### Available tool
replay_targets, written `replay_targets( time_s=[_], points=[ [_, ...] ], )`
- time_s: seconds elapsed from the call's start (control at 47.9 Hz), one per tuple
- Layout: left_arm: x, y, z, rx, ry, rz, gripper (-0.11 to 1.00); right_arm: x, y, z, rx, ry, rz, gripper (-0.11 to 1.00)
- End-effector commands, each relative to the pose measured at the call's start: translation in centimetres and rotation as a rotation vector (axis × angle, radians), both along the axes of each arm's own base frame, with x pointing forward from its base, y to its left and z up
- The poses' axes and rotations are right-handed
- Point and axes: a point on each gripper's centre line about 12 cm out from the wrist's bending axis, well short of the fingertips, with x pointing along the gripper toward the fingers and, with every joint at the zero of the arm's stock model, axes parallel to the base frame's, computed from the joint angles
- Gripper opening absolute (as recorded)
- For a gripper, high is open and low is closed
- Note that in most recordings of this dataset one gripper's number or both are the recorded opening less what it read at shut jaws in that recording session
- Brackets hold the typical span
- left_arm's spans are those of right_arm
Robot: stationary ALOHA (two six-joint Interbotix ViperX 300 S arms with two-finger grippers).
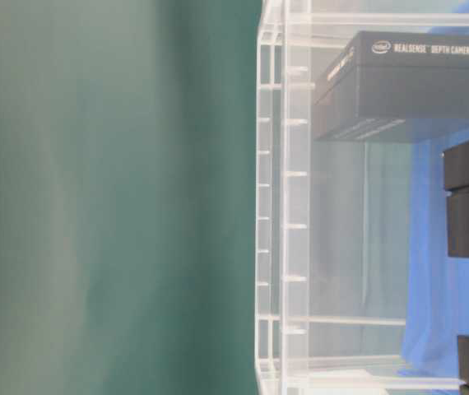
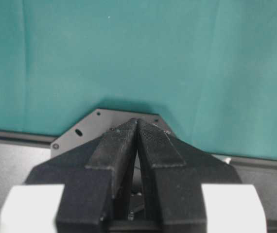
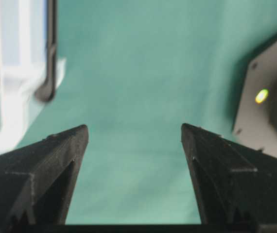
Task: Take the box out of the case with the right arm.
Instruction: 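Withdraw the open right gripper to the right side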
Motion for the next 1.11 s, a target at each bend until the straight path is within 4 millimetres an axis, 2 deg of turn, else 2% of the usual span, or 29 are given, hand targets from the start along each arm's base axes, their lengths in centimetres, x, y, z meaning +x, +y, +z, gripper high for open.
replay_targets(
  time_s=[0.0, 0.146, 0.251, 1.087],
  points=[
    [0.1, 0.1, 0.3, 0.003, -0.012, 0.002, 0.00, -0.3, -1.4, 0.6, -0.013, -0.017, -0.011, 0.77],
    [0.0, 0.1, 0.2, 0.005, -0.009, 0.003, 0.00, -0.4, -3.2, 0.7, -0.028, -0.036, -0.013, 0.77],
    [0.1, 0.1, 0.2, 0.003, -0.011, 0.002, 0.00, -0.1, -3.7, 0.7, -0.035, -0.064, -0.014, 0.77],
    [0.1, 0.1, 0.1, 0.005, -0.006, 0.003, 0.00, 0.0, -3.8, 0.5, -0.037, -0.073, -0.018, 0.77]
  ],
)
